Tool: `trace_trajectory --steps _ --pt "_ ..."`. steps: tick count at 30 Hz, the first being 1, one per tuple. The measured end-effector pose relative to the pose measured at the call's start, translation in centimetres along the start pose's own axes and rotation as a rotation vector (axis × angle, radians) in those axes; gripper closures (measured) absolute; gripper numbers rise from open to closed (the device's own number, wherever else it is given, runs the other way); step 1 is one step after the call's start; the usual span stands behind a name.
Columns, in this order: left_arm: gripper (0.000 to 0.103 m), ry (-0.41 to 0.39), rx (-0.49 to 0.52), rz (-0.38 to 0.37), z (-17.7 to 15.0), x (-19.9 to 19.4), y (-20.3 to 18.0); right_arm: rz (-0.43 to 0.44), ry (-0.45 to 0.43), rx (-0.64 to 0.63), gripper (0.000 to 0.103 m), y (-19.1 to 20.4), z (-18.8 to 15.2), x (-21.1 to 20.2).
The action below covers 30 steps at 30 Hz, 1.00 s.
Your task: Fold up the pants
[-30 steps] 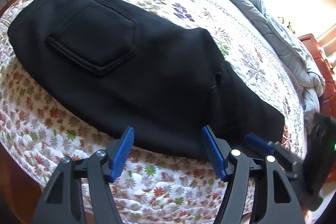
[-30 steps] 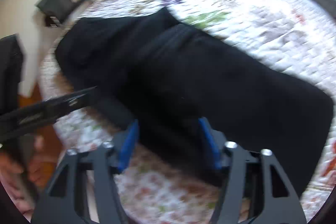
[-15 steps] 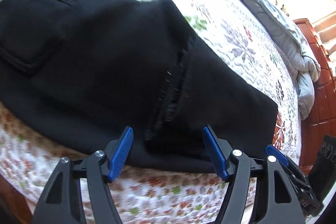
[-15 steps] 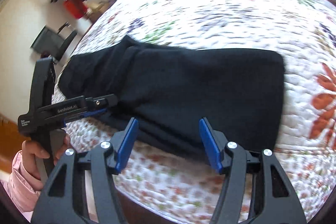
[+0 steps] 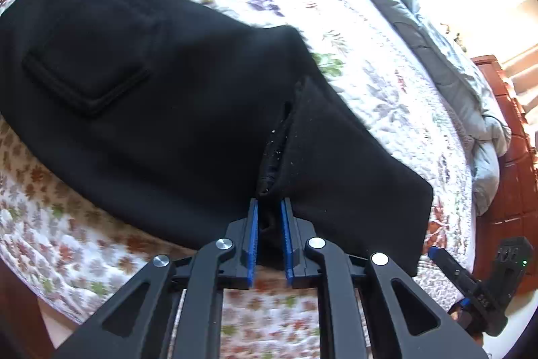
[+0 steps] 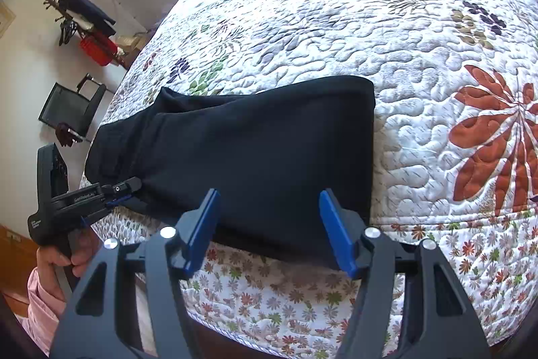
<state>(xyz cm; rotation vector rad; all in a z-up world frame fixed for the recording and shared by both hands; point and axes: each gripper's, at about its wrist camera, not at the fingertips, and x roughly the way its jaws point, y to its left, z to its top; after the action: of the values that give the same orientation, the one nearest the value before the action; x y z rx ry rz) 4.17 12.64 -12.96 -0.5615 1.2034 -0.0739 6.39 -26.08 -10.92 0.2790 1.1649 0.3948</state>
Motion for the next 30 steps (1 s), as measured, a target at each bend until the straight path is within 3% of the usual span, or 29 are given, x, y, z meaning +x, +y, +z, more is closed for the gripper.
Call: trace_trajectory --steps 2,4,7,11,15,17,22,26,27,30 --pt "0.089 0.04 -0.002 0.016 -0.1 1.5 0.7 0.003 0.036 -0.004 0.039 -0.2 -0.2 1.3" --pt "0.089 0.022 0.027 0.036 -0.2 2.4 0.3 -0.021 0.077 0.031 0.039 -1.0 -0.6 3.1" --pt "0.087 0.005 0.088 0.085 -0.4 2.5 -0.8 -0.046 0.086 0.015 0.039 -1.4 -0.9 4.5" --pt "0.082 0.013 0.112 0.088 0.0 1.5 -1.8 -0.059 0.103 0.001 0.041 -0.7 -0.3 4.0" --pt "0.08 -0.109 0.172 0.107 1.3 -2.4 -3.4 -0.011 0.052 0.022 0.038 -0.7 1.4 1.5" --pt "0.07 -0.127 0.209 0.056 2.1 -3.3 -5.0 0.009 0.027 0.032 0.038 -0.7 2.7 0.8" --pt "0.066 -0.019 0.253 -0.071 3.7 0.0 -8.7 -0.016 0.028 0.021 0.038 -0.6 5.2 1.6" --pt "0.068 0.073 0.246 -0.063 4.2 3.9 -8.8 -0.024 0.084 0.097 0.04 -2.1 6.3 4.4" --pt "0.069 0.109 0.244 -0.034 4.2 5.3 -8.4 -0.031 0.094 0.108 0.041 -2.6 6.4 5.0" --pt "0.085 0.122 0.208 -0.045 3.9 6.6 -6.3 -0.004 0.101 0.15 0.041 -4.1 6.1 6.3"
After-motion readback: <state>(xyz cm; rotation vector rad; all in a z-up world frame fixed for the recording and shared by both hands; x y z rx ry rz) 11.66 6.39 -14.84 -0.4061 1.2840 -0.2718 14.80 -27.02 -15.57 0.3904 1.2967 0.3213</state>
